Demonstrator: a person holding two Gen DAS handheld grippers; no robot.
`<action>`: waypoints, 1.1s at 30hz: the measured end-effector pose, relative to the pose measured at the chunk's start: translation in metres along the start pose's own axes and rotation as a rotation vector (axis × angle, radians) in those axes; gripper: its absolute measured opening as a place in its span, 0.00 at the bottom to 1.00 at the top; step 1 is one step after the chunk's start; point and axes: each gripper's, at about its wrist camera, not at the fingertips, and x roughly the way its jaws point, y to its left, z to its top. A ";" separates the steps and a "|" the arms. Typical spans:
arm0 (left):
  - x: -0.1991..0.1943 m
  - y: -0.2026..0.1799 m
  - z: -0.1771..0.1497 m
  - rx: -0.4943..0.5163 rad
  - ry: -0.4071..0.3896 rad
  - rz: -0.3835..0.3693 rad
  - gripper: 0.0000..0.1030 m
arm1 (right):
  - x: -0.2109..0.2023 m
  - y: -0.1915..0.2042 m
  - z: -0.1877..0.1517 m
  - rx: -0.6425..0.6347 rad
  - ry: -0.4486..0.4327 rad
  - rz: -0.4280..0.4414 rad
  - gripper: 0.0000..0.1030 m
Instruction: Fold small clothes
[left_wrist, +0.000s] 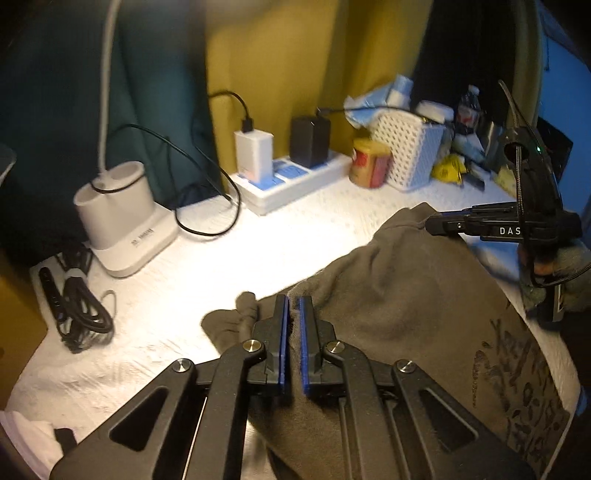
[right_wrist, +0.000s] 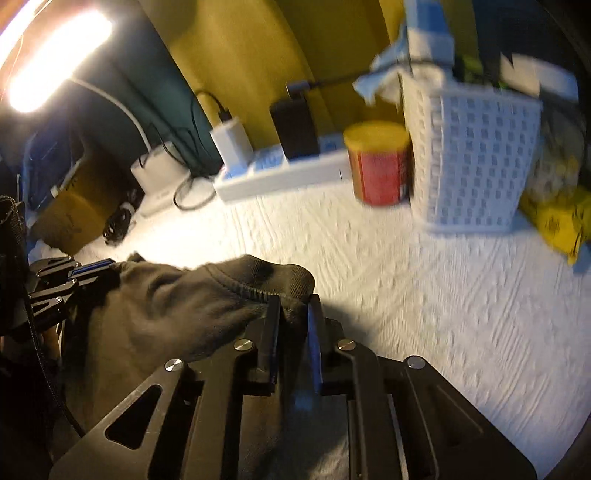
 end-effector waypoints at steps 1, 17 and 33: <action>-0.002 0.002 0.001 -0.005 -0.006 0.008 0.04 | -0.001 0.003 0.004 -0.013 -0.008 -0.002 0.14; 0.014 0.026 -0.023 -0.099 0.081 0.087 0.05 | 0.040 0.026 0.012 -0.114 0.034 -0.092 0.18; -0.037 0.009 -0.042 -0.202 0.066 0.085 0.28 | -0.018 0.029 -0.036 -0.054 0.027 -0.139 0.34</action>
